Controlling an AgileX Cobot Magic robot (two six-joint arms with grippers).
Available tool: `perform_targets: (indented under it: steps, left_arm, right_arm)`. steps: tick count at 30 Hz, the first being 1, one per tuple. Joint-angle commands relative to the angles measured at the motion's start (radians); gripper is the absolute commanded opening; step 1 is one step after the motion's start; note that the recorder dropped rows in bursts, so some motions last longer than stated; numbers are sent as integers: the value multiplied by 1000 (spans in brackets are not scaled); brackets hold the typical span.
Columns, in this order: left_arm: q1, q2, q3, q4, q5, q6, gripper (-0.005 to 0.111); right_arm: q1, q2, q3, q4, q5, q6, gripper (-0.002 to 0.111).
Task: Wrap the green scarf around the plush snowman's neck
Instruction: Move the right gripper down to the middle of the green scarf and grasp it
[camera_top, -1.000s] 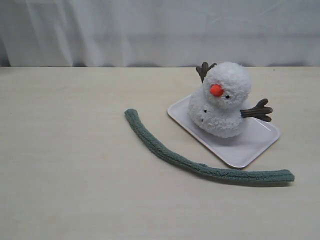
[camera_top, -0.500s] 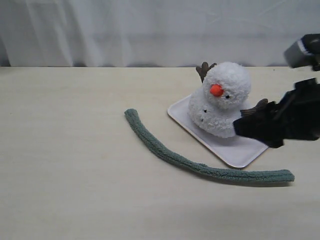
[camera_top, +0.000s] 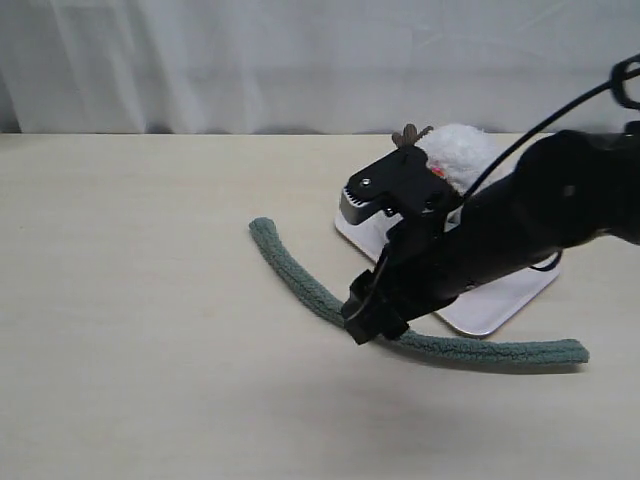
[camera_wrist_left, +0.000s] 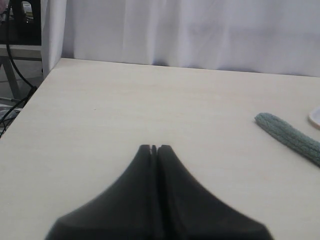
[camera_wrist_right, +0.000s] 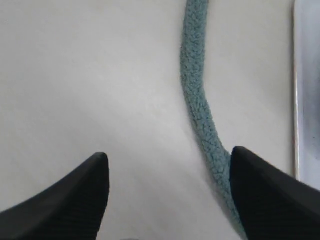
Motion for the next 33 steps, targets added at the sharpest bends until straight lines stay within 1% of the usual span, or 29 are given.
perform_targets:
  steps: [1,5,7,8,12,15,17,20,22,23,28,32,33]
  left_arm:
    - [-1,-2,3,1,-9,0,0]
    - [-1,-2,3,1,-9,0,0]
    - [-1,-2,3,1,-9,0,0]
    - [-1,-2,3,1,-9,0,0]
    - [-1,-2,3,1,-9,0,0]
    - [-1,-2,3,1,-9,0,0]
    - [-1,-2,3,1,-9,0,0]
    - [-1,-2,3,1,-9,0,0]
    - [-1,-2,3,1,-9,0,0]
    - [-1,-2,3,1,-9,0,0]
    - [-1,-2,3,1,-9,0,0]
    - [-1,-2,3,1,-9,0,0]
    - [-1,-2,3,1,-9,0,0]
  right_arm:
    - [20,101,-46,-76,-36,8,65]
    - [20,233,-76,-155,-96,16,65]
    - [20,284,-85,-224,-127,16,65]
    - [20,310,-85,-265,-171,18,65]
    - [18,364,-85,-284,-281,6,65]
    - [18,394,-94,-307,-239,-60,65]
    - [18,394,-94,-361,-202,-57,65]
    - [18,394,-94,-383,-166,-57,65]
    - [18,394,-94,-383,-167,-48,60]
    - [18,394,-94,-404,-167,-53,51]
    - [18,394,-94,-419,-137,-74,25]
    - [18,392,-94,-422,-95,-75,6]
    - [25,388,-94,-422,-82,-75,4]
